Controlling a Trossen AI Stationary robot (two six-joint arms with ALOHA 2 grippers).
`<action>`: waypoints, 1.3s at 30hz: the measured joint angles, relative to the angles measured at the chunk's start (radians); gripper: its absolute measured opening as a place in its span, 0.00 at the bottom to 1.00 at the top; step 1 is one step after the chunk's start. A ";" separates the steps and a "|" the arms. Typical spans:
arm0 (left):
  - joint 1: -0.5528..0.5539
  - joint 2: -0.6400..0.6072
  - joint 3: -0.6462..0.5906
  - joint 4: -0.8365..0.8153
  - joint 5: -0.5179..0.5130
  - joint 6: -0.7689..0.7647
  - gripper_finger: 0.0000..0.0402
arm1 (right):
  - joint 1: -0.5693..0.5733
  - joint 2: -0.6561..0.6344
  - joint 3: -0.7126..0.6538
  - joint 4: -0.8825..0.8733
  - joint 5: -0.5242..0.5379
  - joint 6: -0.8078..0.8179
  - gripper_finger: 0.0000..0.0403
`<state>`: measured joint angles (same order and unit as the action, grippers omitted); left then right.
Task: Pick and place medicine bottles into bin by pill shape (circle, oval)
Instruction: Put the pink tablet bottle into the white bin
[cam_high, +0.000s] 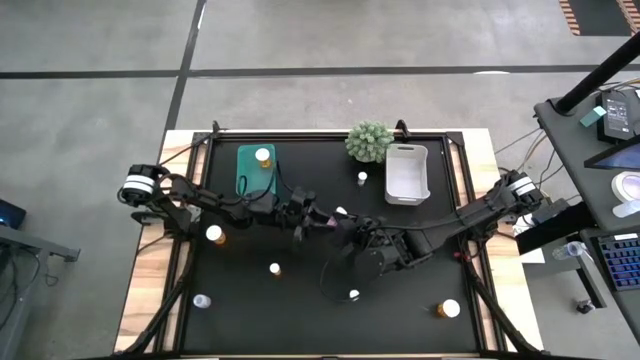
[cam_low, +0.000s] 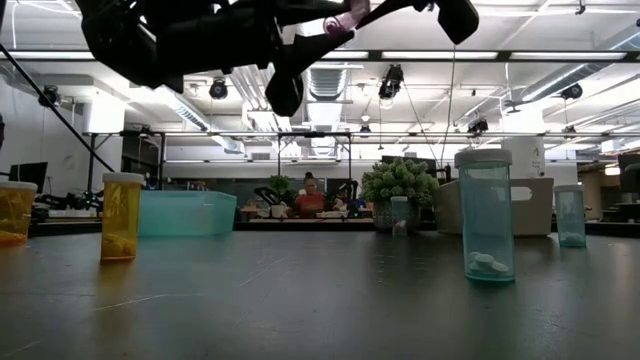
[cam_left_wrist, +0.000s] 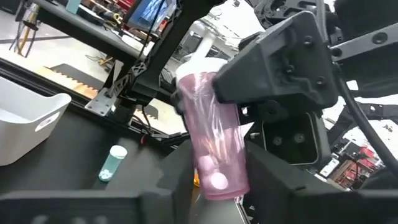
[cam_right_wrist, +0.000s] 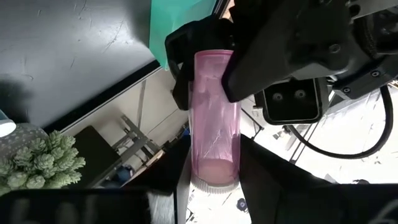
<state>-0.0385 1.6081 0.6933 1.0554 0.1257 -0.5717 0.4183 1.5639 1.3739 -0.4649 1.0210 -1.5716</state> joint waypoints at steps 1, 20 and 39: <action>0.000 0.000 0.000 -0.001 0.000 0.000 0.22 | 0.000 0.000 0.000 -0.001 0.001 0.000 0.28; 0.000 -0.006 0.000 0.002 -0.003 0.001 0.22 | 0.000 -0.002 0.001 0.011 0.057 0.130 0.34; 0.005 -0.146 -0.091 -0.008 0.137 0.393 0.23 | -0.027 -0.177 0.000 -0.027 -0.120 1.110 0.34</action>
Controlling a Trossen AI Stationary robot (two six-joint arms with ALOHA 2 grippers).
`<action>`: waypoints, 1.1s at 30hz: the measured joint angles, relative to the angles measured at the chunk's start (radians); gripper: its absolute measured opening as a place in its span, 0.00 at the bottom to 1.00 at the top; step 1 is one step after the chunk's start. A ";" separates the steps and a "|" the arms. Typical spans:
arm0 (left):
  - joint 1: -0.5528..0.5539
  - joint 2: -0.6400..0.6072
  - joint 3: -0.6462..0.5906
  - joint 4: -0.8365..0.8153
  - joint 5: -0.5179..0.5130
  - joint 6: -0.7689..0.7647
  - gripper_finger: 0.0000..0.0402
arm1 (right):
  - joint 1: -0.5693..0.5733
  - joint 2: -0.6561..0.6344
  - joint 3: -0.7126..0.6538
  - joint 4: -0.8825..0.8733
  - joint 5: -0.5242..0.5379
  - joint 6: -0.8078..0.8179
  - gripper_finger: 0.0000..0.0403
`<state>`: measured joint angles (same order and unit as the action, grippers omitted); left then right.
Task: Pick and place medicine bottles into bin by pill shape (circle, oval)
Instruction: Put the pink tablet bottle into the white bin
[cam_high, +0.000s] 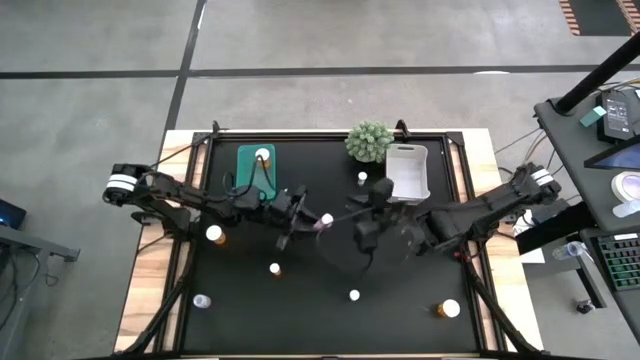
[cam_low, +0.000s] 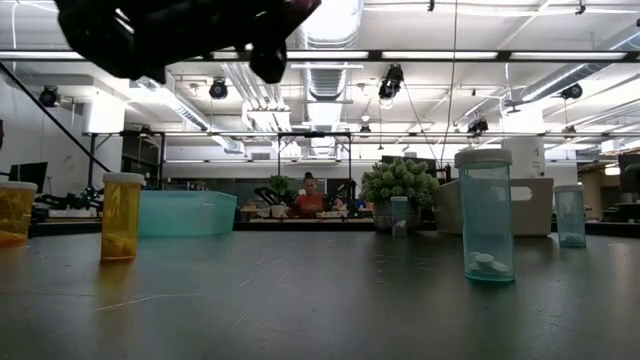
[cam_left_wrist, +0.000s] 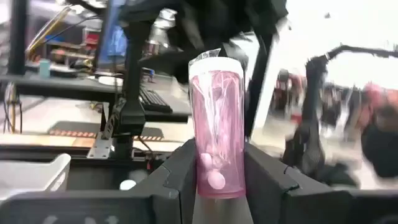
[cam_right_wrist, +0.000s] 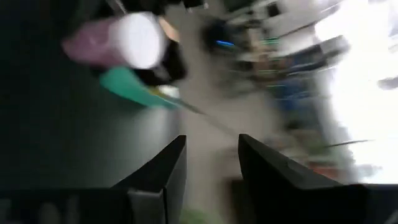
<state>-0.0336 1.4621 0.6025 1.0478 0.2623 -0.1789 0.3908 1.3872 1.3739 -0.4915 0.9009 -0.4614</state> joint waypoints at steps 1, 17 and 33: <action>-0.001 -0.010 -0.014 0.000 0.015 0.037 0.23 | -0.012 -0.017 -0.006 -0.002 -0.115 0.081 0.34; -0.001 -0.046 -0.123 0.004 0.029 0.187 0.23 | -0.073 0.018 -0.227 0.660 -0.532 0.207 0.33; -0.002 -0.047 -0.123 -0.002 0.021 0.289 0.23 | -0.104 0.046 -0.191 0.606 -0.534 0.340 0.38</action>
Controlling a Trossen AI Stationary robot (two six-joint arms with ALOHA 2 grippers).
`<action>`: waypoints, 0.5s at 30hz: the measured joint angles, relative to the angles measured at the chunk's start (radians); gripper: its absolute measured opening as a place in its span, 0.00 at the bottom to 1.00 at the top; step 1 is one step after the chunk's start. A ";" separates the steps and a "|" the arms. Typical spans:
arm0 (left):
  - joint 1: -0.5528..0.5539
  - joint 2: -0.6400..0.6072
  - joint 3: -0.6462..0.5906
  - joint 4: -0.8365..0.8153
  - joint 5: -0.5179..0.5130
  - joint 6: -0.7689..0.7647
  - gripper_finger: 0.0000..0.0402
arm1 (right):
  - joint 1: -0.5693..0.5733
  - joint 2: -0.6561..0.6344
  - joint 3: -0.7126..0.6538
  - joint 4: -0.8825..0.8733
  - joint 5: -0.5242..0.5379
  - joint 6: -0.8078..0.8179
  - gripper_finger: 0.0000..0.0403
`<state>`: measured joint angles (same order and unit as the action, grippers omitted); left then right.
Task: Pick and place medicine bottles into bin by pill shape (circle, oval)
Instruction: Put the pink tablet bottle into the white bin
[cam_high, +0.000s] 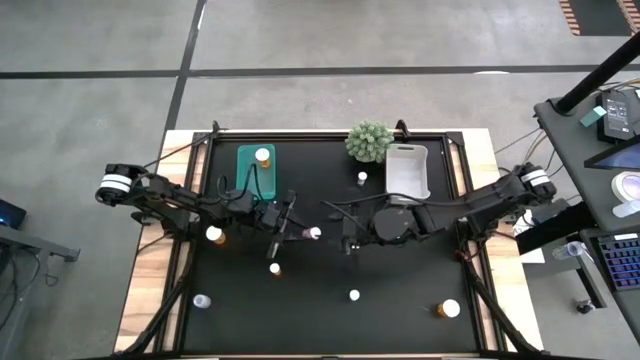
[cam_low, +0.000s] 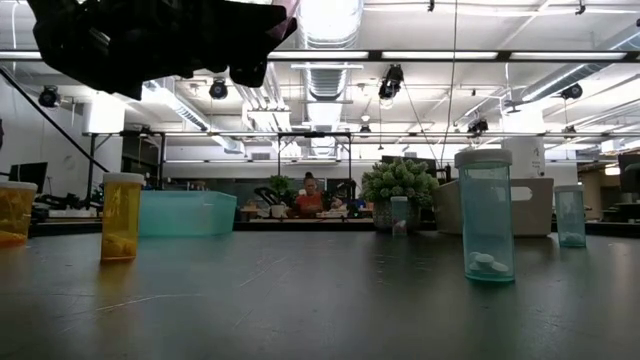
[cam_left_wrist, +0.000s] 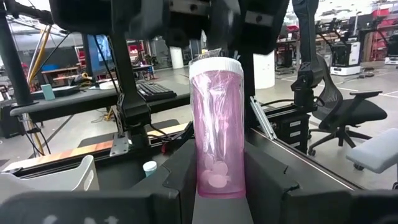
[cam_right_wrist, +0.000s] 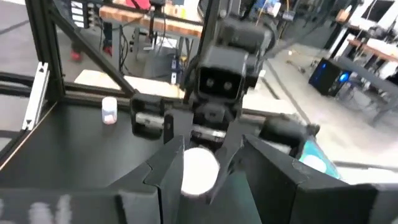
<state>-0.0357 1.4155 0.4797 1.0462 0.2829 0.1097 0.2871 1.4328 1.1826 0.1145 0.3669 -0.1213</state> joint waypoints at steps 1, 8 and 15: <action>0.000 0.000 0.000 0.000 0.000 -0.001 0.23 | 0.000 0.006 -0.001 -0.005 0.000 0.006 0.38; 0.002 0.000 0.004 0.000 -0.041 -0.044 0.23 | 0.000 0.026 -0.003 -0.005 0.000 0.017 0.38; 0.002 0.000 0.006 -0.004 -0.041 -0.046 0.23 | -0.004 0.041 -0.003 0.006 0.003 0.017 0.38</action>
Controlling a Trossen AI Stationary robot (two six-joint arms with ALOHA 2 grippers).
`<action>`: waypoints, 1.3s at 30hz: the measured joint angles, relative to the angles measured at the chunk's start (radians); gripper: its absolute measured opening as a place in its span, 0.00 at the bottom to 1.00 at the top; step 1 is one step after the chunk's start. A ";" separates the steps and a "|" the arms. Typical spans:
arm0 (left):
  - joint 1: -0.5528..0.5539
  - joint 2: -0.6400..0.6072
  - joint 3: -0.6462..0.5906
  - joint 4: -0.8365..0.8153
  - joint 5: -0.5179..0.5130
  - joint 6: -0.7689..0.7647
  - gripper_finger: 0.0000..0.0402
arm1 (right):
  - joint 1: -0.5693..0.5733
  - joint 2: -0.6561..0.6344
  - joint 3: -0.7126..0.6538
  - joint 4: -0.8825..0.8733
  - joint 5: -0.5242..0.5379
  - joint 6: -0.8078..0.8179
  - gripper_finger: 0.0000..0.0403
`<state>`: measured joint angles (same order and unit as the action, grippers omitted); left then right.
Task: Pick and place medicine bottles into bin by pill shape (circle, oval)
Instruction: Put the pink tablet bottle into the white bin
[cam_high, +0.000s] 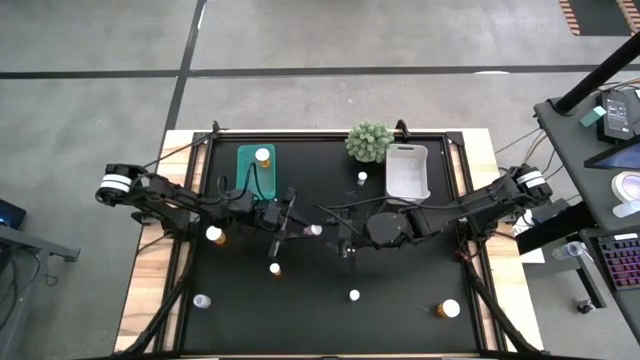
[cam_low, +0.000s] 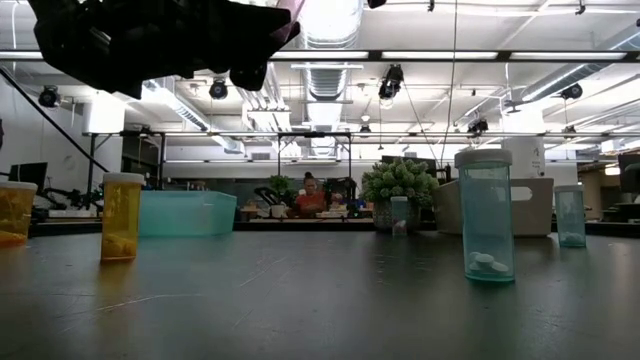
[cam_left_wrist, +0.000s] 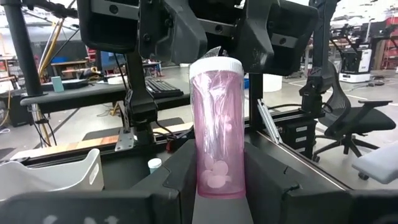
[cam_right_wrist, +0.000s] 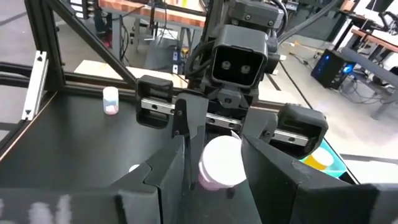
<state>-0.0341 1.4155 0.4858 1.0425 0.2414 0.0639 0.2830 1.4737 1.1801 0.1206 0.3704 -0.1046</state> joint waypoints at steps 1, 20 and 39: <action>0.000 0.000 0.000 -0.003 -0.001 0.000 0.23 | -0.002 0.000 0.000 -0.001 0.005 0.000 0.38; 0.000 0.000 0.000 0.007 0.004 -0.003 0.23 | -0.011 -0.010 0.057 -0.030 0.076 -0.084 0.38; 0.000 0.000 0.001 0.015 -0.004 -0.005 0.23 | -0.009 -0.017 0.059 -0.117 0.037 0.052 0.64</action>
<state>-0.0341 1.4151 0.4866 1.0573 0.2375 0.0593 0.2741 1.4570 1.2388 0.0032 0.4074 -0.0525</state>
